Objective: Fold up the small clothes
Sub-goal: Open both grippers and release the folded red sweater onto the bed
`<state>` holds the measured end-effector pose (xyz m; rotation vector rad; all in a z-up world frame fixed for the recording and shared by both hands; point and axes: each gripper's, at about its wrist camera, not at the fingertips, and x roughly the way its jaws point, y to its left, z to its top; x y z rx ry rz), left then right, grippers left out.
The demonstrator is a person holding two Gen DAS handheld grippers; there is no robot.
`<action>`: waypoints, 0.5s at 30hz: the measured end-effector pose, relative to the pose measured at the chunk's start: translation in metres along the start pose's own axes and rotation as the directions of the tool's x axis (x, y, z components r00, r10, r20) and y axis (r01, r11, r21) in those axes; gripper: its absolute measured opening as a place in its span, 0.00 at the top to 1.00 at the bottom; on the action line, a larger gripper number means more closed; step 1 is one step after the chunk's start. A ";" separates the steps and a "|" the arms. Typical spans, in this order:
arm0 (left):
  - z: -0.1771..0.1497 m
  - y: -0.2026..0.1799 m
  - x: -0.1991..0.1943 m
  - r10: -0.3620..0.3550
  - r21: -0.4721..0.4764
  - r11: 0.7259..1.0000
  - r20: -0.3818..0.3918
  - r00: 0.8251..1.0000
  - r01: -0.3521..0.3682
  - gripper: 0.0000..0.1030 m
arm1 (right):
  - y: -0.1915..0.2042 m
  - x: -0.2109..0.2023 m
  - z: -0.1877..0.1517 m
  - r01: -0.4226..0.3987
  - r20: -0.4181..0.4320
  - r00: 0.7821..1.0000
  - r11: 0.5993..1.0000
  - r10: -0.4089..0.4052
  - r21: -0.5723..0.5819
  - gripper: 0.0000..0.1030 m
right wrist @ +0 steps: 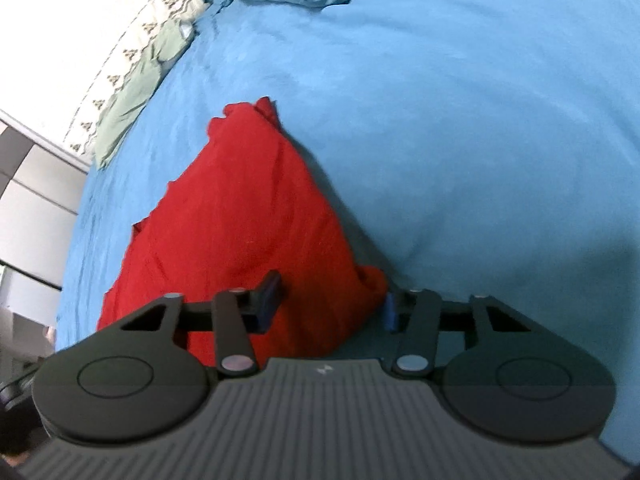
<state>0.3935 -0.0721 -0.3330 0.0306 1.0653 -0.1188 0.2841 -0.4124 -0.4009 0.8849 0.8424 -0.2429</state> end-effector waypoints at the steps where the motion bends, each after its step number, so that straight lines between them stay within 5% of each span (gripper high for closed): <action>1: 0.003 0.004 0.002 0.006 -0.019 1.000 0.009 1.000 -0.006 0.00 | 0.000 0.000 0.000 -0.007 -0.007 1.000 1.000 0.007 0.008 0.42; 9: 0.010 0.030 0.026 0.055 -0.107 0.993 0.010 0.998 -0.054 0.00 | 0.002 0.013 0.001 0.025 0.017 1.000 1.000 -0.025 -0.002 0.45; 15: 0.004 0.042 0.055 0.054 -0.093 0.994 -0.026 0.998 -0.056 0.00 | 0.021 0.013 -0.001 0.097 0.043 0.995 0.991 -0.093 -0.087 0.72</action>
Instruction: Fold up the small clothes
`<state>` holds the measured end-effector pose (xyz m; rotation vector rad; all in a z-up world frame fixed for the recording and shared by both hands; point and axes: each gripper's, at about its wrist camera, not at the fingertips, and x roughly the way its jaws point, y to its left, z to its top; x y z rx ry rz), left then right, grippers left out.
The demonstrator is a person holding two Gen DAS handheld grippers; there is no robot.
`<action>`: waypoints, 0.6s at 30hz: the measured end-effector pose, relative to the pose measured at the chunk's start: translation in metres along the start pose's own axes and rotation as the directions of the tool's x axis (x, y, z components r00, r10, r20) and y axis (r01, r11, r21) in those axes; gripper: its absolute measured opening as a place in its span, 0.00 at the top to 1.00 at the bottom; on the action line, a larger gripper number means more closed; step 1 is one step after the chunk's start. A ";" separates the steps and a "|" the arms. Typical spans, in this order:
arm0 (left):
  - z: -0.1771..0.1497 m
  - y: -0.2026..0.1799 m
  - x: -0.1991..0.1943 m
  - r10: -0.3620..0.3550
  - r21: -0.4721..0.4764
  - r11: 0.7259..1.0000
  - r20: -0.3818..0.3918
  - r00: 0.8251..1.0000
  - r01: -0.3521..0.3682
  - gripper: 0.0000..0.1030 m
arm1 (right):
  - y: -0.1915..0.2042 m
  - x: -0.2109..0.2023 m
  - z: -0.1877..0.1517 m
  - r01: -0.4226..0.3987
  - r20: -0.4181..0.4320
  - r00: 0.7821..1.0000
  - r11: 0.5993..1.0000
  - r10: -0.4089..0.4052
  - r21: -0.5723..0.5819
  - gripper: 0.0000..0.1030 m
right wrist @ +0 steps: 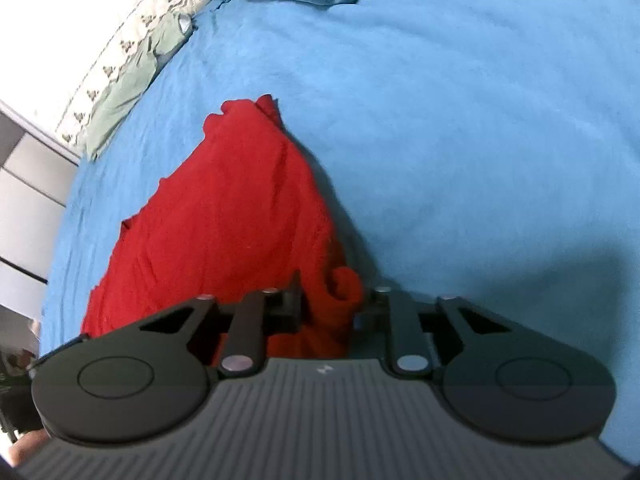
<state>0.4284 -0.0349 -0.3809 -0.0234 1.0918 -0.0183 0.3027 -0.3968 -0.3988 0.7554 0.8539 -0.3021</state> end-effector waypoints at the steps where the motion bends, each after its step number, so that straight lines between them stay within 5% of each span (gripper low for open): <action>1: 0.000 0.000 0.001 -0.002 0.014 1.000 0.006 1.000 0.002 0.00 | 0.007 -0.002 0.000 0.014 0.009 1.000 1.000 -0.014 -0.017 0.73; 6: 0.014 0.011 -0.005 -0.040 0.008 0.999 -0.062 0.997 0.041 0.00 | 0.067 -0.021 0.008 -0.076 0.071 0.994 0.993 0.083 -0.096 0.74; 11: 0.021 0.061 -0.033 -0.026 0.025 0.999 -0.040 0.999 0.027 0.00 | 0.172 -0.019 0.010 -0.240 0.055 0.962 0.926 0.267 -0.291 0.74; 15: 0.010 0.114 -0.058 0.029 0.058 0.998 -0.017 0.999 -0.028 0.00 | 0.264 -0.007 -0.026 -0.453 -0.148 0.885 0.747 0.441 -0.486 0.75; 18: -0.009 0.151 -0.065 0.079 0.065 0.995 -0.028 0.996 -0.077 0.00 | 0.307 0.016 -0.079 -0.567 -0.356 0.822 0.580 0.444 -0.585 0.75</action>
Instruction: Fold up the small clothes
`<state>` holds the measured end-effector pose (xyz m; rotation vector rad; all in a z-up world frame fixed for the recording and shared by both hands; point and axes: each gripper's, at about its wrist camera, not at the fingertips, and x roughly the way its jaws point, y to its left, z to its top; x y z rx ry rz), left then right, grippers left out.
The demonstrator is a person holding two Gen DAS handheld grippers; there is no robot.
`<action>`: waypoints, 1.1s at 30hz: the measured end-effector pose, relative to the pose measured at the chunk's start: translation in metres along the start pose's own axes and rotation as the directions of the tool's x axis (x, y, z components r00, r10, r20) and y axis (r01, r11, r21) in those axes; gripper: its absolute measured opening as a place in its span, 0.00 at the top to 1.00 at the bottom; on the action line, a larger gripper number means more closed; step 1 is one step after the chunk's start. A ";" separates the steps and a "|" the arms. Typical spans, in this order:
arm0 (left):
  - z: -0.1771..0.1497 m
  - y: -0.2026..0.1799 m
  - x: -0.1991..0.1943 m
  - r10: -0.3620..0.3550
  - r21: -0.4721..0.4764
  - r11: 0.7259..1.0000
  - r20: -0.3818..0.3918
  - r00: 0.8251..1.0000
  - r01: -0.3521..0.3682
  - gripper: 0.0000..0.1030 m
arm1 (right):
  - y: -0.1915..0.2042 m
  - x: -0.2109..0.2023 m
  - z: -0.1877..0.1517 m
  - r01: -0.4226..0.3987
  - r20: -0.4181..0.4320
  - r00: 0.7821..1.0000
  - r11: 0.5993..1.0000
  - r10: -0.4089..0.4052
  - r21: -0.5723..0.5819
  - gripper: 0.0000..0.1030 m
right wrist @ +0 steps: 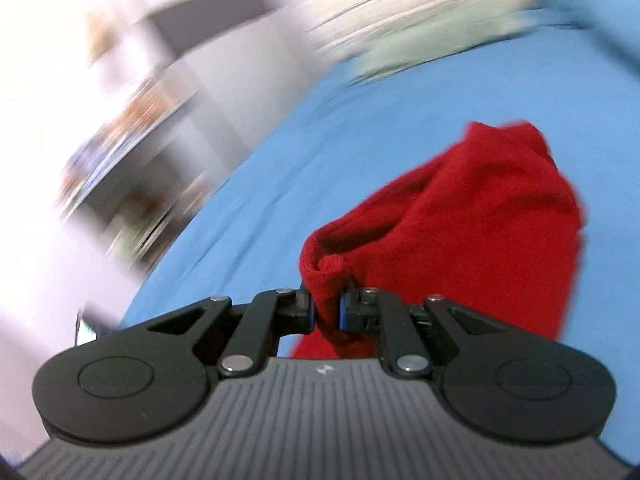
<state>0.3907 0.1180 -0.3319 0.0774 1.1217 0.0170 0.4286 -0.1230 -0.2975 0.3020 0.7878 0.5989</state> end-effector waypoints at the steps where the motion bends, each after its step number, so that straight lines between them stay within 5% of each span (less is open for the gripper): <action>1: -0.009 0.011 0.002 0.013 0.002 1.000 -0.011 1.000 -0.013 0.00 | 0.008 0.019 -0.009 -0.014 -0.047 0.999 0.999 0.013 -0.035 0.75; 5: -0.041 0.044 0.015 0.027 -0.025 0.999 -0.078 0.997 -0.029 0.01 | 0.017 0.086 -0.053 0.032 -0.182 0.982 0.996 -0.047 -0.080 0.76; 10: -0.059 0.062 0.014 -0.001 -0.066 0.998 -0.089 0.996 -0.005 0.01 | 0.028 0.087 -0.061 0.071 -0.148 0.985 0.992 -0.086 -0.105 0.74; 12: -0.059 0.064 0.012 -0.014 -0.073 0.997 -0.083 0.996 0.008 0.01 | 0.035 0.084 -0.060 0.074 -0.132 0.987 0.986 -0.094 -0.149 0.60; 13: -0.061 0.067 0.011 -0.017 -0.077 0.997 -0.081 0.997 0.011 0.01 | 0.038 0.082 -0.060 0.071 -0.145 0.985 0.983 -0.096 -0.167 0.27; 14: -0.059 0.068 0.009 -0.021 -0.080 0.997 -0.078 0.997 0.015 0.01 | 0.040 0.078 -0.060 0.075 -0.151 0.983 0.982 -0.101 -0.173 0.06; 17: -0.055 0.072 0.003 -0.052 -0.097 0.994 -0.057 0.997 0.047 0.01 | 0.038 0.041 -0.056 0.098 -0.072 0.991 0.982 -0.111 -0.164 0.06; 19: -0.056 0.075 -0.005 -0.097 -0.114 0.989 -0.033 0.995 0.093 0.01 | 0.029 0.011 -0.059 0.186 -0.038 0.980 0.971 -0.193 -0.153 0.06; 21: -0.057 0.076 -0.012 -0.144 -0.130 0.981 -0.015 0.989 0.141 0.01 | 0.024 -0.009 -0.070 0.282 -0.011 0.957 0.945 -0.288 -0.167 0.06; 25: -0.054 0.069 -0.017 -0.201 -0.169 0.965 0.015 0.979 0.201 0.07 | 0.011 -0.030 -0.104 0.455 -0.025 0.877 0.845 -0.481 -0.279 0.06; 33: -0.025 0.043 0.006 -0.248 -0.189 0.950 0.020 0.968 0.248 0.19 | -0.006 -0.002 -0.148 0.505 -0.113 0.809 0.781 -0.577 -0.367 0.22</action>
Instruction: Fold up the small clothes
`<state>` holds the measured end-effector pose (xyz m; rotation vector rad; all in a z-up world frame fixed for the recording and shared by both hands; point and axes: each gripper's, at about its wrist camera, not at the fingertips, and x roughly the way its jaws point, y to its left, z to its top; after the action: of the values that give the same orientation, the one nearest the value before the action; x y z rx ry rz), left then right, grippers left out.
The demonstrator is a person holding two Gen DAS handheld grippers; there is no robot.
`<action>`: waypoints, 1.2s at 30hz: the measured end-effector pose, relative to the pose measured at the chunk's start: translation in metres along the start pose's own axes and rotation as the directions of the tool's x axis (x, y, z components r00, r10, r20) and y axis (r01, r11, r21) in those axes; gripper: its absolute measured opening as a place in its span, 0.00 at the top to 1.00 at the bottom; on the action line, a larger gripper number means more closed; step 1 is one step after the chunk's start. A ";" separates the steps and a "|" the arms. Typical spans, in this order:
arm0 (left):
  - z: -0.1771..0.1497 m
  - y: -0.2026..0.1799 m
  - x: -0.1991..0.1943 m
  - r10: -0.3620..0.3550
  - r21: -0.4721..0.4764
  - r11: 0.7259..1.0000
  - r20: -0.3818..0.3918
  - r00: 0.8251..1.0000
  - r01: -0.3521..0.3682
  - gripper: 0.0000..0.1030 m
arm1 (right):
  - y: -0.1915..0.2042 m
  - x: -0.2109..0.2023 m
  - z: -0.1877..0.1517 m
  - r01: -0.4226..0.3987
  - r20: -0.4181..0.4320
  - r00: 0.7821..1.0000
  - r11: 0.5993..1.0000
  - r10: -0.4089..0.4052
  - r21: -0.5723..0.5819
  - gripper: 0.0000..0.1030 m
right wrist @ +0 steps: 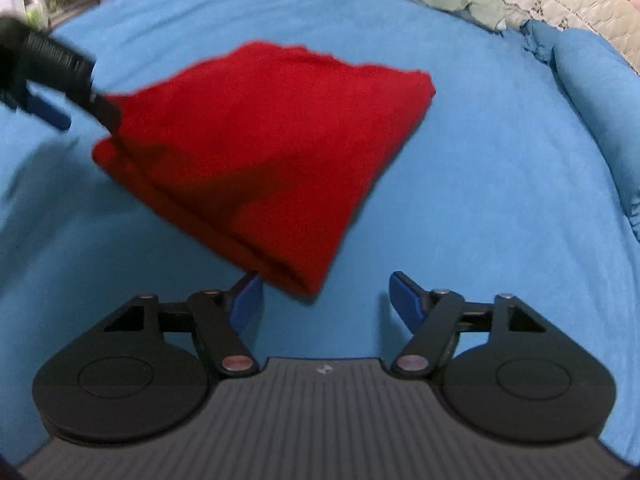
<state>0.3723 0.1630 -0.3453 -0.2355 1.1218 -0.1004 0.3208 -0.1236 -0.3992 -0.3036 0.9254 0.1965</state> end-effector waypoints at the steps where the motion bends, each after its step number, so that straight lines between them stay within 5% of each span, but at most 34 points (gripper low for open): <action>1: 0.003 0.001 0.004 -0.009 -0.019 1.000 -0.009 1.000 0.009 0.28 | 0.001 0.002 0.002 0.009 0.001 1.000 1.000 -0.009 0.012 0.27; 2: 0.005 0.002 0.007 -0.019 -0.038 0.999 -0.017 1.000 0.019 0.38 | 0.000 0.004 0.005 0.007 0.009 1.000 1.000 -0.007 0.030 0.28; 6: 0.012 0.002 0.008 -0.052 -0.078 0.996 -0.012 0.999 0.051 0.47 | -0.002 -0.003 0.008 0.011 0.030 0.999 0.998 -0.013 0.062 0.29; 10: 0.014 -0.003 0.008 -0.036 -0.048 0.998 -0.022 0.999 0.035 0.53 | 0.004 -0.003 0.008 0.008 0.020 1.000 1.000 -0.009 0.021 0.46; 17: 0.016 -0.007 0.002 -0.059 -0.026 0.998 -0.032 0.998 0.058 0.73 | 0.008 -0.017 0.013 0.004 0.076 0.997 1.000 -0.005 0.011 0.47; 26: 0.020 -0.015 0.000 -0.066 0.014 0.998 -0.029 0.997 0.066 0.82 | 0.008 -0.017 0.016 -0.006 0.077 0.997 0.999 0.003 0.048 0.48; 27: 0.020 -0.016 -0.001 -0.066 0.016 0.998 -0.030 0.997 0.066 0.82 | 0.009 -0.015 0.015 -0.006 0.079 0.997 0.999 0.002 0.047 0.50; 29: 0.020 -0.017 -0.002 -0.069 0.016 0.997 -0.028 0.997 0.069 0.83 | 0.008 -0.013 0.016 -0.012 0.080 0.997 0.999 0.008 0.049 0.80; 36: 0.012 -0.023 -0.018 -0.082 0.020 0.996 -0.010 0.997 0.082 0.85 | -0.015 -0.039 0.014 -0.008 0.137 0.991 0.988 -0.013 0.157 0.81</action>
<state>0.3760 0.1461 -0.3192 -0.2630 1.1199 -0.1862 0.3130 -0.1339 -0.3574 -0.1434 0.7988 0.1395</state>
